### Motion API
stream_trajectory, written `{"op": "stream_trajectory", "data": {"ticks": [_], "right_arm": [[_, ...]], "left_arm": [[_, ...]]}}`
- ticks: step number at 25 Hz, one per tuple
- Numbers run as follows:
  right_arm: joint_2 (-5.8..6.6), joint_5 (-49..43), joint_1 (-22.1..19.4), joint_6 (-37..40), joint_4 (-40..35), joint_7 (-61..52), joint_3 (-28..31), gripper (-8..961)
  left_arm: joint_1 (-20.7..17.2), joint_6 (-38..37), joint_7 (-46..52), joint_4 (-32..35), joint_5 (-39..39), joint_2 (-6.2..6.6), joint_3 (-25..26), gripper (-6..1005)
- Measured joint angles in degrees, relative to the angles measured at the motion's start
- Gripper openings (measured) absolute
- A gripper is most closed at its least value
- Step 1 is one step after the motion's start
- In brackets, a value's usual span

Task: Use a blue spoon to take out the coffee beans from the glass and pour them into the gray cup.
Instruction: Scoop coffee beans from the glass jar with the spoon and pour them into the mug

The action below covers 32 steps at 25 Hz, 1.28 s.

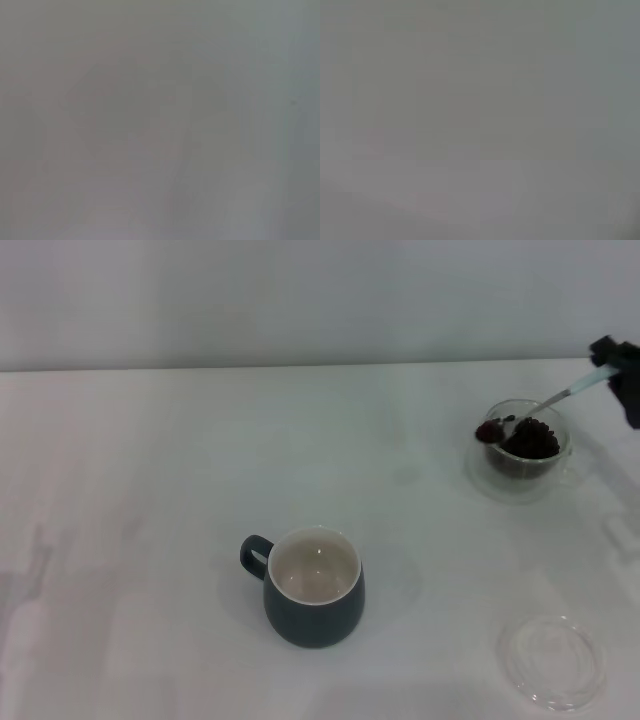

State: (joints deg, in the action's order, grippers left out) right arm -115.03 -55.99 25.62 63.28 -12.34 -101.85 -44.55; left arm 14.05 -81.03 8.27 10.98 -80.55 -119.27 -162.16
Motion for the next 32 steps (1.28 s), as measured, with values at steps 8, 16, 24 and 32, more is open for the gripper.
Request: {"op": "stream_trajectory", "data": {"ticks": [8,16,24,32], "right_arm": [[-0.55,0.12,1.47,0.99,0.68,-0.62,-6.82,242],[-1.19,0.47,2.97,4.95,2.52,-0.63,-12.13,246],[-1.17,0.52,5.61,7.01,5.29,-0.27,-15.57,250],[-1.16,0.53,7.16,8.26,5.74,0.20,-19.65,253]], "left_arm": [[0.20,0.08,-0.24,0.00,0.04,-0.03,0.01,731],[0.18,0.27,-0.44,0.00,0.02,-0.09,0.00,730],[0.19,0.34,-0.40,0.00,-0.02,-0.17,0.00,730],[0.19,0.35,-0.27,0.24,-0.04,-0.26,-0.17,730]]}}
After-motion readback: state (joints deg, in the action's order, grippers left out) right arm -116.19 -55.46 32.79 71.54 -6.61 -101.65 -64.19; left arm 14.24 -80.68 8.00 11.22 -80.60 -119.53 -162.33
